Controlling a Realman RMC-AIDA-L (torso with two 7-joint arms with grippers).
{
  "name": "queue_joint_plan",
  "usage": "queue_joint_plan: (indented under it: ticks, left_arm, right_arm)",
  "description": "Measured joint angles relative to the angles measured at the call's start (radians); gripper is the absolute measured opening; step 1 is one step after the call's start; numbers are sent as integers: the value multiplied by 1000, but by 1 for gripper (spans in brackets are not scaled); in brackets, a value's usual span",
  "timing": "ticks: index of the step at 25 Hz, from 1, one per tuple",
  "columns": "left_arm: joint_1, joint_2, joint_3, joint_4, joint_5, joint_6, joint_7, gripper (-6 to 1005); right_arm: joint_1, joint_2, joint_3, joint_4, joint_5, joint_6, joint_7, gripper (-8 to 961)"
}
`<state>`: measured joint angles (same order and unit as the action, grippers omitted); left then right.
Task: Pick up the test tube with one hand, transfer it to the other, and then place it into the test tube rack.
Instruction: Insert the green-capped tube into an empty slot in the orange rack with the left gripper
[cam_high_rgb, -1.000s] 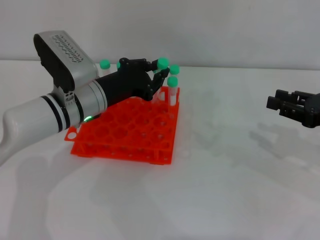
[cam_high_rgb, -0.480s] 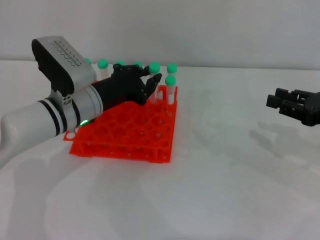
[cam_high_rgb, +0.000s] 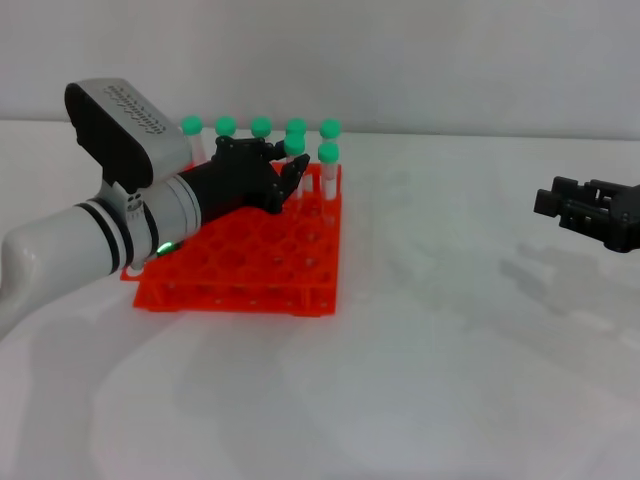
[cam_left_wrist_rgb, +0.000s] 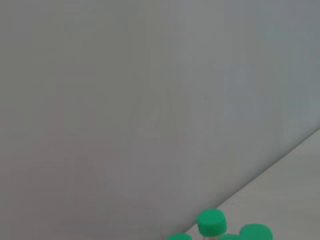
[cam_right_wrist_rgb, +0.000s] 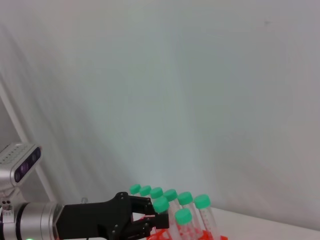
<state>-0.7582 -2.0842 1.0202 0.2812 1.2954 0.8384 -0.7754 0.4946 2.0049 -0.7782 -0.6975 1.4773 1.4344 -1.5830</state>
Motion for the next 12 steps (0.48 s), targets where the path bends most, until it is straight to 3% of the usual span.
queue_joint_plan:
  ticks: [12]
  left_arm:
    - [8,-3,-3,-1,-4,-2,-2,358]
  right_arm:
    - [0,-2,1,2,0,-5,0,414]
